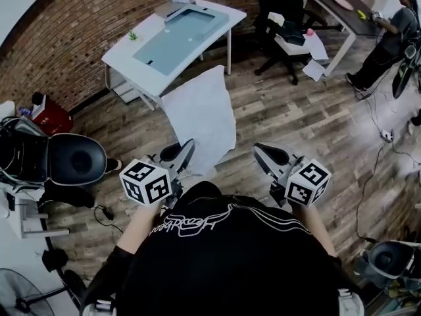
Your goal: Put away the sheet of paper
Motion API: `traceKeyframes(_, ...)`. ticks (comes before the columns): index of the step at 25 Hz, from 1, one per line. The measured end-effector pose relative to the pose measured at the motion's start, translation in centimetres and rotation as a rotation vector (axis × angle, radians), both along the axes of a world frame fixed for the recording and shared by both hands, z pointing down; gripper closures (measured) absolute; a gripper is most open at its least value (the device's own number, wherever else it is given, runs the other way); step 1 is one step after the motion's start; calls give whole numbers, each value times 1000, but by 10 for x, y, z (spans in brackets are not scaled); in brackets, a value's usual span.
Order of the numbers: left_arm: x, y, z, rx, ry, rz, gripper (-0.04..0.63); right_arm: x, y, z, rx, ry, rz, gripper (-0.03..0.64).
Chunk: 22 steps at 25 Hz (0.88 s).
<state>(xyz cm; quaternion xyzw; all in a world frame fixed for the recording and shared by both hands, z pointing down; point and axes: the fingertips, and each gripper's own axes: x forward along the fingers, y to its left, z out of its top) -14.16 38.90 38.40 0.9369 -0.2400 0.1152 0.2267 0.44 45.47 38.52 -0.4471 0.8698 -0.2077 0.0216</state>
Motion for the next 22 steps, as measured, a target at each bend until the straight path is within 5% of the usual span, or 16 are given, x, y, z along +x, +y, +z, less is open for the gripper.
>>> traceKeyframes(10,4,-74,21,-44,22,-30,565,11,-68,16,-37,0,12,617)
traceKeyframes(22,20,-244,27,-96,28,-29,565,27,-232,17,-98,-2,26,617)
